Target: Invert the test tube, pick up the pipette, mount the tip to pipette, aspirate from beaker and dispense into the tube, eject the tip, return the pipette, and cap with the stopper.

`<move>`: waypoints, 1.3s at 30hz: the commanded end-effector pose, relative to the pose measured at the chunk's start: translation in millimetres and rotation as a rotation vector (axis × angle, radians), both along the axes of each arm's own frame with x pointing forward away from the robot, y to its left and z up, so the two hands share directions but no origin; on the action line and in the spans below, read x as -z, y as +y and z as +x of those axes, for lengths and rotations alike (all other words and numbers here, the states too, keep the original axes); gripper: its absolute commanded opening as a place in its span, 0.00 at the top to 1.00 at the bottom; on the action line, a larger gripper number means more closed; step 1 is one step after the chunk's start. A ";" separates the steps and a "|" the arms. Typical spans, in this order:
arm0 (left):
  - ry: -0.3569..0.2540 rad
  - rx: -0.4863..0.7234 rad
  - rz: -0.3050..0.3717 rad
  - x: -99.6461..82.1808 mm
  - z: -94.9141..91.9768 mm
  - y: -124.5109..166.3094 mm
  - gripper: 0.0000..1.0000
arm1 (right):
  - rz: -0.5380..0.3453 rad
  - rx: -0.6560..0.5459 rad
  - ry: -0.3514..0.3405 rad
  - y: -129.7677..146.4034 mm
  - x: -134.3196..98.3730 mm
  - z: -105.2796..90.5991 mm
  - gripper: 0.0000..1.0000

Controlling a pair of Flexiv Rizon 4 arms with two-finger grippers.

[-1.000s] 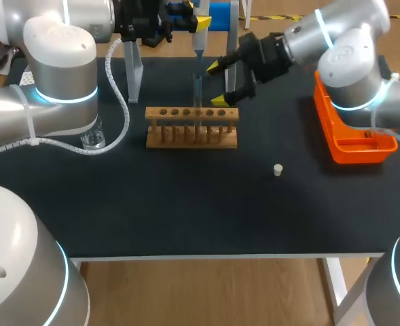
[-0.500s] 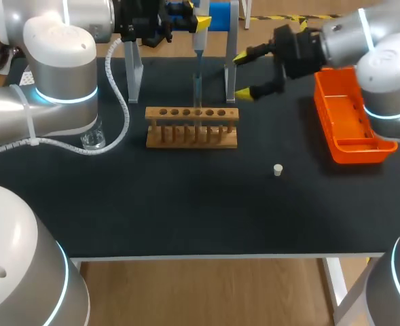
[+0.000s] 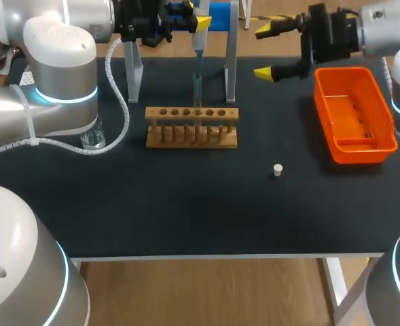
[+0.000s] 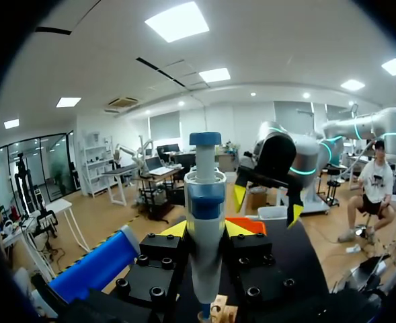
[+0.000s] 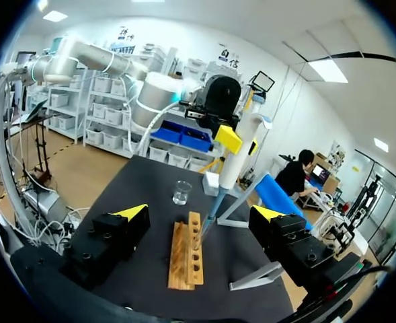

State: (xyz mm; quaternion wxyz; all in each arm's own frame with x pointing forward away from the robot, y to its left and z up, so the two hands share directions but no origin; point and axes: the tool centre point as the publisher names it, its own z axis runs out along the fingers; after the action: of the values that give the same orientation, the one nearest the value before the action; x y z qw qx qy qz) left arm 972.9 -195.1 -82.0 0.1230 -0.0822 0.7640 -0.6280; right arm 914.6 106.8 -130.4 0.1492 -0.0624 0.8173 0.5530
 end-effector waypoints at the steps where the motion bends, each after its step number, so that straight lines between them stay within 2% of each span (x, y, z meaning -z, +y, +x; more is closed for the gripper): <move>1: -0.003 0.002 -0.005 1.0 0.9 0.3 1.00 | -0.011 0.000 0.004 -1.8 -4.3 -1.8 0.00; 20: -0.003 0.002 -0.005 1.0 0.9 0.3 1.00 | -0.011 0.000 0.004 -1.8 -4.3 -1.8 0.00; 33: -0.003 0.002 -0.005 1.0 0.9 0.3 1.00 | 0.002 0.023 0.017 -3.9 -72.7 -3.4 0.00; 38: -0.003 0.002 -0.005 1.0 0.9 0.3 1.00 | 0.017 0.049 0.072 3.9 -94.3 3.2 0.00; 39: -0.003 0.002 -0.005 1.0 0.9 0.3 1.00 | 0.020 0.052 0.080 6.5 -97.2 6.3 0.14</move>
State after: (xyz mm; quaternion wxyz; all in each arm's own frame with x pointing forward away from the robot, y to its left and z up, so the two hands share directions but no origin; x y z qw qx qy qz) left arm 972.9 -195.1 -82.0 0.1231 -0.0822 0.7640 -0.6280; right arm 914.7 107.6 -41.8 0.1367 -0.0190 0.8121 0.5669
